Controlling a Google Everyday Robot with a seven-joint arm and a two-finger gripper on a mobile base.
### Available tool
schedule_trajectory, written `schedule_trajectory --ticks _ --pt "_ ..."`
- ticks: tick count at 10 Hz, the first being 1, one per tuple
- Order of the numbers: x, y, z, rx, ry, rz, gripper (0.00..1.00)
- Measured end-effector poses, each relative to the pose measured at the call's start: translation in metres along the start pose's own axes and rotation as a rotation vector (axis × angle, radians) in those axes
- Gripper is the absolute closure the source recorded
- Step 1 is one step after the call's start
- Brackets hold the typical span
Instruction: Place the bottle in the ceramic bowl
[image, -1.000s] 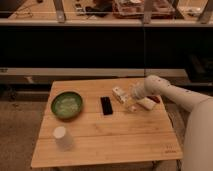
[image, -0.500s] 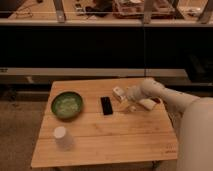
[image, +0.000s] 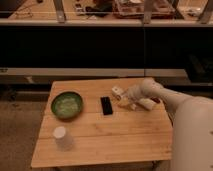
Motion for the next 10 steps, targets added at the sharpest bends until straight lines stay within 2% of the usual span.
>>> schedule_trajectory --ticks 2,3,4,5,6,8,9,10 --pt "-0.004 -0.001 -0.002 0.012 -0.015 -0.025 0.83" --pt "-0.019 -0.001 -0.011 0.026 -0.039 -0.067 0.94" --pt "-0.035 0.002 -0.020 0.035 -0.056 -0.114 0.99" --pt "-0.053 0.006 -0.030 0.045 -0.074 -0.171 1.00" --pt "-0.083 0.016 -0.044 0.052 -0.102 -0.266 1.00" --pt "-0.131 0.040 -0.061 0.041 -0.141 -0.412 1.00" --pt "-0.159 0.060 -0.066 0.013 -0.169 -0.493 1.00" --pt "-0.190 0.088 -0.068 -0.036 -0.205 -0.594 1.00"
